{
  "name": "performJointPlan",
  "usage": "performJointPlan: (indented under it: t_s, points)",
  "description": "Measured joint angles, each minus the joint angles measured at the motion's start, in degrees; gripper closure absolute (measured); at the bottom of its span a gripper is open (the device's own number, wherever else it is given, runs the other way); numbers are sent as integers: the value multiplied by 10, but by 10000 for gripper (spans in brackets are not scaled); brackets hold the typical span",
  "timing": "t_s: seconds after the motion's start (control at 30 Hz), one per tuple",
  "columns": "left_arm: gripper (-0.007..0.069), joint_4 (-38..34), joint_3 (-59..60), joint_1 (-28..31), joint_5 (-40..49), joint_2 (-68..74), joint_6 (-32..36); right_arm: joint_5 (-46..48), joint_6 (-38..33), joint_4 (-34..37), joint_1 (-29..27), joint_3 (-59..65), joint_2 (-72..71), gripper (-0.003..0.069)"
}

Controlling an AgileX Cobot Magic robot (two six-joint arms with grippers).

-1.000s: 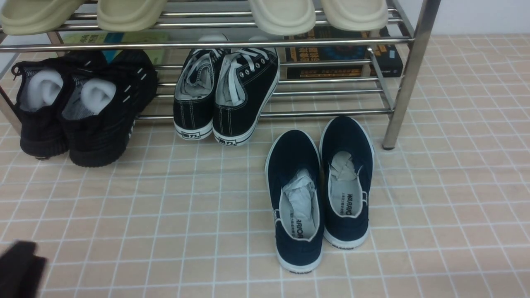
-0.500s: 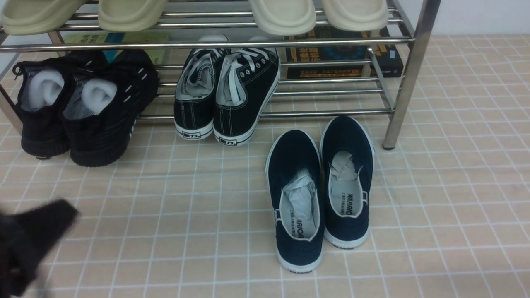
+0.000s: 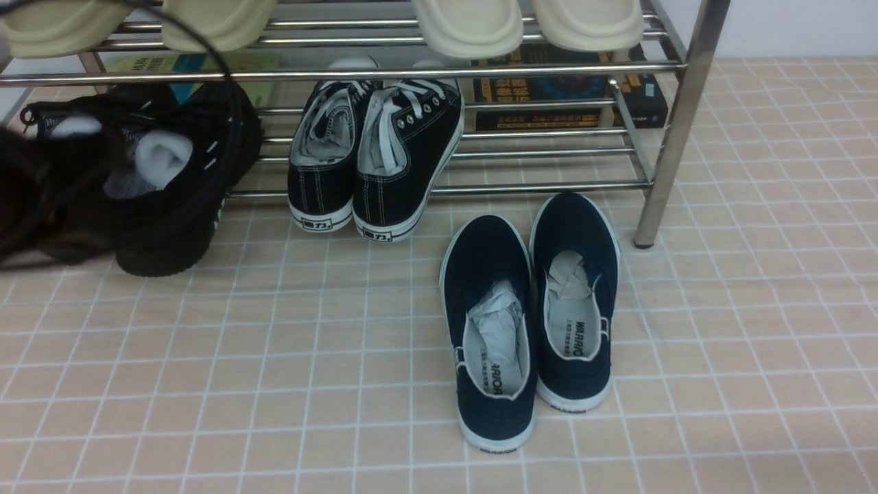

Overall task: Take the shoes off the shelf from the light coffee tablecloth by hand.
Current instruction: 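Grasp the leftmost shoe on the bottom shelf of the shoe rack with the left gripper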

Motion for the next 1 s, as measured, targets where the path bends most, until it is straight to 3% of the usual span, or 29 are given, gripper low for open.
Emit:
performJointPlan:
  t_s: [0.17, 0.37, 0.63, 1.0]
  points:
    - [339, 1, -67, 0, -13, 89, 31, 0, 0, 0, 0, 0, 0, 420]
    - [212, 21, -96, 0, -66, 164, 72, 0, 0, 0, 0, 0, 0, 420]
    - [195, 25, -96, 0, -154, 238, 141, 0, 0, 0, 0, 0, 0, 420]
    - [219, 24, -97, 0, -240, 314, 158, 0, 0, 0, 0, 0, 0, 420]
